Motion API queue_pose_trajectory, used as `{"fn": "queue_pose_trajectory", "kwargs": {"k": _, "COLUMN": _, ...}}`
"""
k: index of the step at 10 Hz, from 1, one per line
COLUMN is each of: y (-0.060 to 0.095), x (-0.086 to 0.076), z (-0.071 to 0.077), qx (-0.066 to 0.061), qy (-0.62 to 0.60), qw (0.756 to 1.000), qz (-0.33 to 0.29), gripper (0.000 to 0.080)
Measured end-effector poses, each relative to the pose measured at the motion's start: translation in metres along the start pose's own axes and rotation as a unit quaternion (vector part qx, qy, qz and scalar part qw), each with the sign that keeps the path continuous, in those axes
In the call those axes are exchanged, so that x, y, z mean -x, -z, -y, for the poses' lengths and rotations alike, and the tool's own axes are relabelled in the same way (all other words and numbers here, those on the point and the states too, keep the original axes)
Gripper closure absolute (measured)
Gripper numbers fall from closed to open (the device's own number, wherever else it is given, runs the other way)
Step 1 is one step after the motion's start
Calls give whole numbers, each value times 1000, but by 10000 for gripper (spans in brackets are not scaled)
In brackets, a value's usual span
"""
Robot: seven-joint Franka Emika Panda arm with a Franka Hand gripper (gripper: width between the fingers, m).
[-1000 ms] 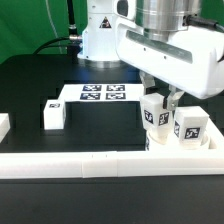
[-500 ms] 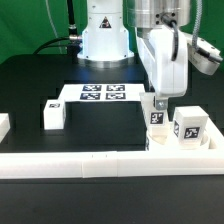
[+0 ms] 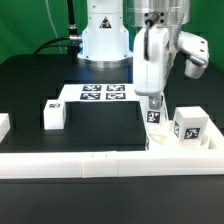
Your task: Assemble stool
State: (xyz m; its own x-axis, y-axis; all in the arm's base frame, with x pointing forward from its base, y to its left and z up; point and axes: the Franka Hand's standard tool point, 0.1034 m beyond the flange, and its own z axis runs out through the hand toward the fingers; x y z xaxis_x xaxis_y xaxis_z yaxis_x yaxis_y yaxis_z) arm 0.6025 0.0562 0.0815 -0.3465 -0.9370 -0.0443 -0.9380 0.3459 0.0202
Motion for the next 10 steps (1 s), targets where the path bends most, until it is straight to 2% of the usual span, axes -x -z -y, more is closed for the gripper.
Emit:
{"fn": "queue_pose_trajectory", "kwargs": {"k": 2, "y": 0, "x": -1, "z": -1, "qx": -1, "qy": -55, "qw": 998, "qz": 8, "gripper": 465}}
{"fn": "queue_pose_trajectory", "kwargs": {"k": 5, "y": -1, "x": -3, "z": -5, "qx": -17, "qy": -103, "qw": 994, "qz": 26, "gripper": 465}}
{"fn": "queue_pose_trajectory", "kwargs": {"k": 10, "y": -1, "x": -2, "z": -5, "qx": -17, "qy": -124, "qw": 992, "qz": 31, "gripper": 465}}
